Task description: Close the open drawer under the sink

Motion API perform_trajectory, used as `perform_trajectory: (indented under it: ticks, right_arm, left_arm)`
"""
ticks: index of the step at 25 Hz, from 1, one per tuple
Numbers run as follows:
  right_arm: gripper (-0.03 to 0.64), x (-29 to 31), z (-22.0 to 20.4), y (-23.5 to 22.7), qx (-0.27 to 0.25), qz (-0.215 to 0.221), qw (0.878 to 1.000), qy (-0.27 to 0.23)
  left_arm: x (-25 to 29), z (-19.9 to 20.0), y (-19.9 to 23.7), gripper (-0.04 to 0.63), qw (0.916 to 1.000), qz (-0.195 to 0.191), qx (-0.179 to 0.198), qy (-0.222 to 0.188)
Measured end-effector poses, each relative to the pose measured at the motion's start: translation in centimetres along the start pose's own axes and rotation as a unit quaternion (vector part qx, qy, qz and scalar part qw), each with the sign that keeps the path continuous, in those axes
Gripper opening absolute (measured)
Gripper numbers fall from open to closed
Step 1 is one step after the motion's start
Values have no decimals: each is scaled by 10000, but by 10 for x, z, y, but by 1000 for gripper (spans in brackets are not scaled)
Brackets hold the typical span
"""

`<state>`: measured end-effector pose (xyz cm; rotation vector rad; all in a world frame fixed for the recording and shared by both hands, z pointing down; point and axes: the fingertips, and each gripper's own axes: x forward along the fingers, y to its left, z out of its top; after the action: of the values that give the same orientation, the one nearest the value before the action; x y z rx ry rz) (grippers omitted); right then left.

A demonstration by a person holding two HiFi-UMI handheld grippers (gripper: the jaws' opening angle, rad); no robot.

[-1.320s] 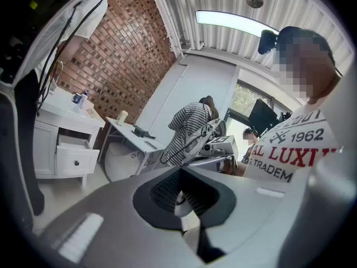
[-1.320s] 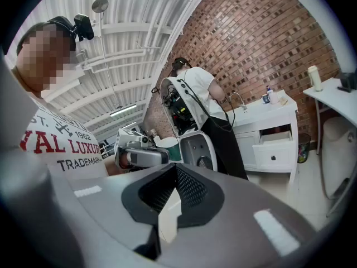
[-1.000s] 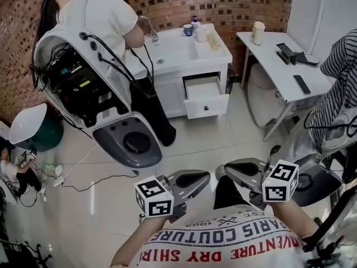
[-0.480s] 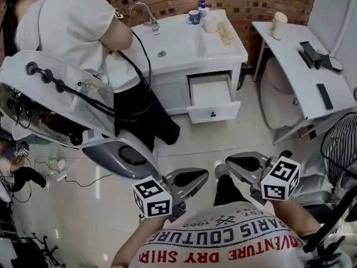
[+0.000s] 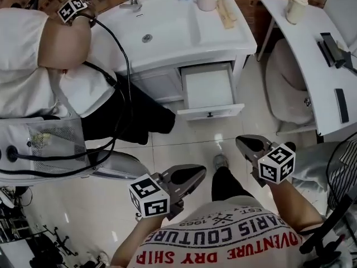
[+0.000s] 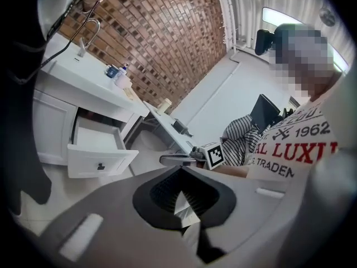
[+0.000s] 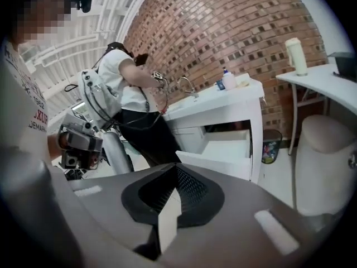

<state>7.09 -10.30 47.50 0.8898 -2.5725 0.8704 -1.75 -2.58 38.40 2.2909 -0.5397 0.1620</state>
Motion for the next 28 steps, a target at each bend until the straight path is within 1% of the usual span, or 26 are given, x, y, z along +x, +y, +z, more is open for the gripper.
perform_trajectory:
  ticks: [5,9,11,14,18,24,28]
  right_arm:
    - [8,40,-44,-72,447,-532,9971,296]
    - [8,72,-78,-109,849,-739,9917,616]
    - [8,85,-86,-126,1102,-826,9881,682]
    - [8,102,-87,-146,1316,-947,9843,700]
    - [8,118,-73,-163,1450,-1034,9823,581]
    - [8,123,-61,-163,1566,-943,9810,646]
    - [8,125,-58,-166,1643,-915,9805,567]
  left_arm:
    - [15,-7,46,-15,9988,178,-394,229]
    - [23,-10,72,-15,9965,241,-696,390]
    - [29,-8,83,-15,9954,250,-815,434]
    - [39,-1,99,-15,9942,237,-953,449]
    - [49,10,120,-15,9933,224,-1047,444]
    - [62,22,132,-15,9918,196,-1180,445]
    - [68,30,137,-15,9915,187,-1190,484]
